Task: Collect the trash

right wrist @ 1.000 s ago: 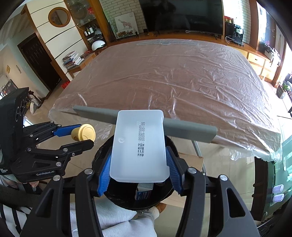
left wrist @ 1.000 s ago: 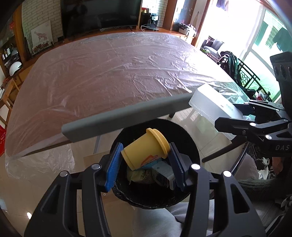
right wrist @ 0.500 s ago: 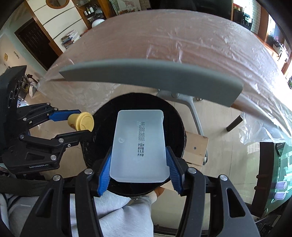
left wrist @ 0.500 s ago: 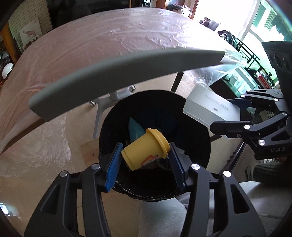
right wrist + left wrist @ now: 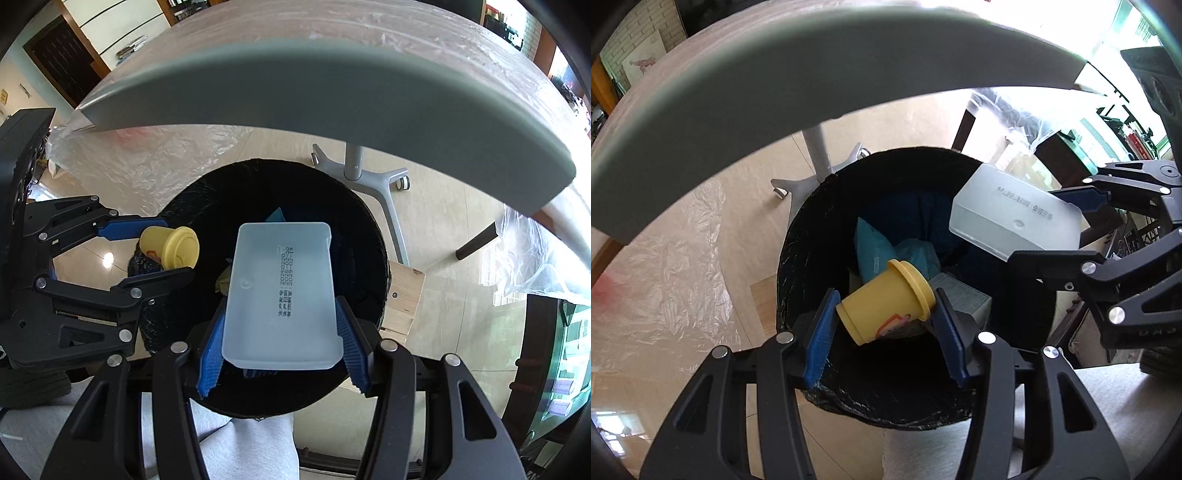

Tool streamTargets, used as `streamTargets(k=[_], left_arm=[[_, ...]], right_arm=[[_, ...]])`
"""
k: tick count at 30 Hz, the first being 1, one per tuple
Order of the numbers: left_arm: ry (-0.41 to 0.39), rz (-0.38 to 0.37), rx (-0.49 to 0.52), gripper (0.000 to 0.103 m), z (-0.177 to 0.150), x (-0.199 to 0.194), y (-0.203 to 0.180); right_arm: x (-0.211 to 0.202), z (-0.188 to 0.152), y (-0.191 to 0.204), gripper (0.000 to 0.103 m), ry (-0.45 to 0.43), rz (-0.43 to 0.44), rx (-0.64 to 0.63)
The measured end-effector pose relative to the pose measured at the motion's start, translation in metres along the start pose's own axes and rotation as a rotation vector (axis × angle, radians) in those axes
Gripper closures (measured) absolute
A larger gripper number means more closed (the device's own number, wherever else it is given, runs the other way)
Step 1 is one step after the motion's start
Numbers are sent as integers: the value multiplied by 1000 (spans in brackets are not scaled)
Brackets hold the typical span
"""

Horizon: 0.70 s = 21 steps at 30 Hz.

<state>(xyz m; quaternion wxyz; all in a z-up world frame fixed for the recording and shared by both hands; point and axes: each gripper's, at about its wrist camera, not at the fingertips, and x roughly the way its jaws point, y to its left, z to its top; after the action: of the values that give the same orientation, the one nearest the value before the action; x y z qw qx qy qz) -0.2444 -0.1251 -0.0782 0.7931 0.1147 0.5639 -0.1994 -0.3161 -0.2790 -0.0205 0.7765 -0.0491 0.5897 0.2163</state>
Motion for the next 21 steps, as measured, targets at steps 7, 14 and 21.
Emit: streamTargets(k=[7, 14, 21], left_arm=[[10, -96, -24, 2, -2, 8, 4], [-98, -145, 3, 2, 3, -51, 4], [-375, -57, -48, 2, 61, -134, 53]], right_arm=[[1, -4, -11, 25, 6, 7, 45], [-54, -3, -13, 24, -47, 50, 47], [-139, 54, -50, 4, -363, -24, 97]])
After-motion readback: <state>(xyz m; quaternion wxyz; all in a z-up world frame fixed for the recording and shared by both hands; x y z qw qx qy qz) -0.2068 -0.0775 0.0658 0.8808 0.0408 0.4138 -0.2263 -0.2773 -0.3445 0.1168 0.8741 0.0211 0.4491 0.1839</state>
